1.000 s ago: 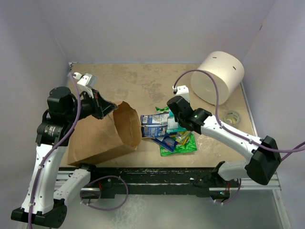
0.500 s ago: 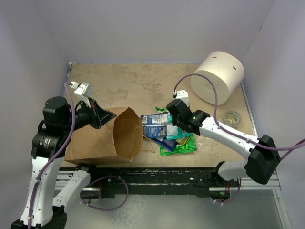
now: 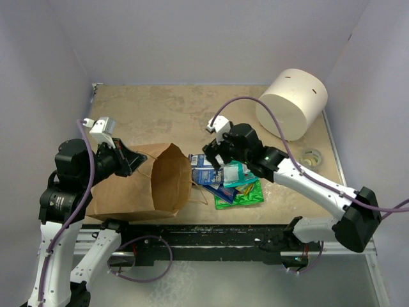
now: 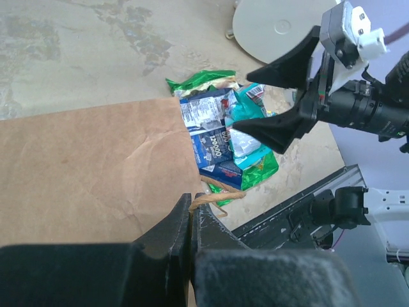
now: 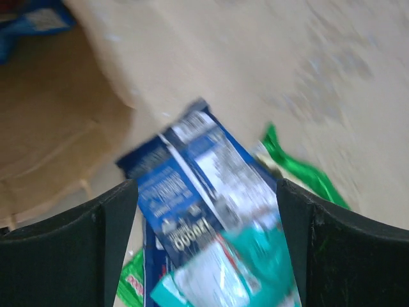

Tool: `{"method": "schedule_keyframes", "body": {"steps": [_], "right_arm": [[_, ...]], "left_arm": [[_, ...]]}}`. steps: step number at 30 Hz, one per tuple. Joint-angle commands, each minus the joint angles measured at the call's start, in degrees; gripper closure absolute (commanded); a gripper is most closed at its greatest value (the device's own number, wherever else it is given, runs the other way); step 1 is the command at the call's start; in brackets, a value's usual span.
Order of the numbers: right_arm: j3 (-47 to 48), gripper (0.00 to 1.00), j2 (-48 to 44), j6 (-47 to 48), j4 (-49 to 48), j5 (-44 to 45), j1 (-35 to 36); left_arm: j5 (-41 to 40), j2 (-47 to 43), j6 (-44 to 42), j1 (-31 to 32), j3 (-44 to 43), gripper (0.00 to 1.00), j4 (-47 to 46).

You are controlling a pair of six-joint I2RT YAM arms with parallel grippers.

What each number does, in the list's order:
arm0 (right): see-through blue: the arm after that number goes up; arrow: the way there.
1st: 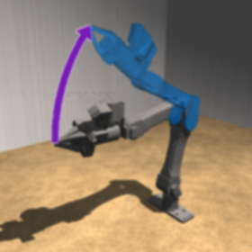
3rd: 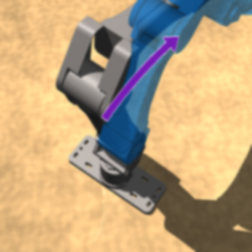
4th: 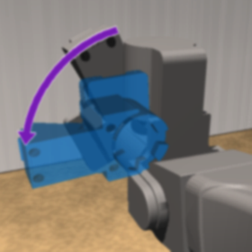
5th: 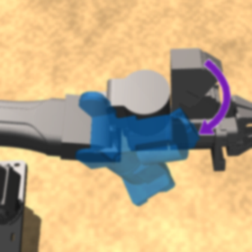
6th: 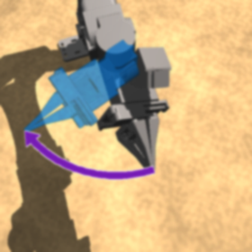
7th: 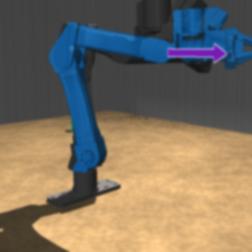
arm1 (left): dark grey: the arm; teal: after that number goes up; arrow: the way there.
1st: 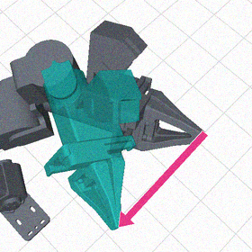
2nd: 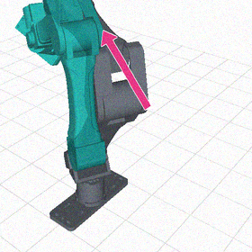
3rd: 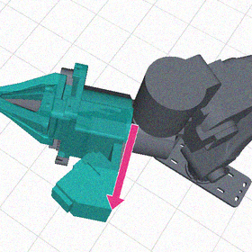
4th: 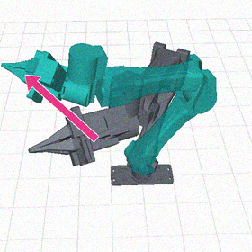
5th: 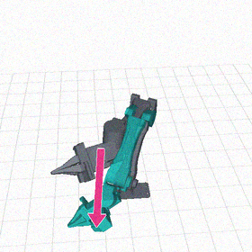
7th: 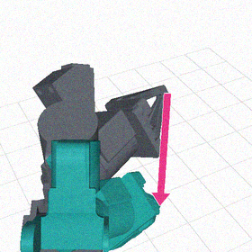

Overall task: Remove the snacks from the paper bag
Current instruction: Place the snack at the center of the board, then adjust the paper bag at the center of the board.

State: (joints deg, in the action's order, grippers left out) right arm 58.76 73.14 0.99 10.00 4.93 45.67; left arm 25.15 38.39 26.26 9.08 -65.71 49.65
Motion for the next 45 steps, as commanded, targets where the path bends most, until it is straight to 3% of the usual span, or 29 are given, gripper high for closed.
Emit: {"method": "schedule_keyframes", "body": {"steps": [1, 5, 14, 16, 18, 24, 27, 30, 38, 42, 45], "right_arm": [[0.78, 0.09, 4.73, 12.83, -18.38, -27.74, 0.16], [1.98, 0.09, 11.44, 11.47, -29.62, -28.74, 0.30], [13.55, 0.21, 23.76, 11.19, -31.42, -28.73, 2.12], [15.43, 0.30, 25.62, 9.37, -31.75, -24.65, 2.14], [17.46, 0.47, 27.48, 7.31, -31.92, -23.08, 2.14], [18.68, 0.66, 29.83, 4.64, -34.40, -23.76, 2.19], [18.12, 0.83, 29.68, 3.76, -37.02, -25.19, 2.14], [16.55, 1.00, 28.37, 3.13, -38.60, -19.81, 2.16], [10.03, 1.00, 22.28, 3.05, -40.34, 1.36, 2.15], [7.36, 1.00, 19.77, 1.07, -39.31, 1.89, 3.20], [5.46, 1.00, 17.66, -0.58, -38.18, 2.98, 7.05]], "left_arm": [[-1.59, 0.28, 0.94, 0.06, -1.03, 1.00, -0.17], [-1.91, 0.76, 0.57, 0.06, -2.14, 1.00, 0.79], [-3.90, 2.23, -0.43, 0.06, -4.57, 1.00, 2.08], [-4.83, 3.28, -0.59, 0.06, -5.13, 1.00, 2.24], [-7.04, 4.24, -0.31, 0.06, -5.49, 1.00, 2.55], [-8.25, 7.92, -0.32, 0.06, -7.25, 1.00, 2.74], [-10.83, 8.64, -0.84, 0.06, -7.45, 1.00, 2.60], [-15.59, 10.37, -0.71, 0.06, -8.11, 1.00, 2.91], [-21.67, 20.54, -4.82, 0.07, -15.55, 1.00, -4.79], [-23.71, 25.84, -8.73, 0.06, -20.33, 1.00, -3.86], [-26.46, 25.04, -10.50, 0.06, -19.82, 1.00, 0.62]]}}
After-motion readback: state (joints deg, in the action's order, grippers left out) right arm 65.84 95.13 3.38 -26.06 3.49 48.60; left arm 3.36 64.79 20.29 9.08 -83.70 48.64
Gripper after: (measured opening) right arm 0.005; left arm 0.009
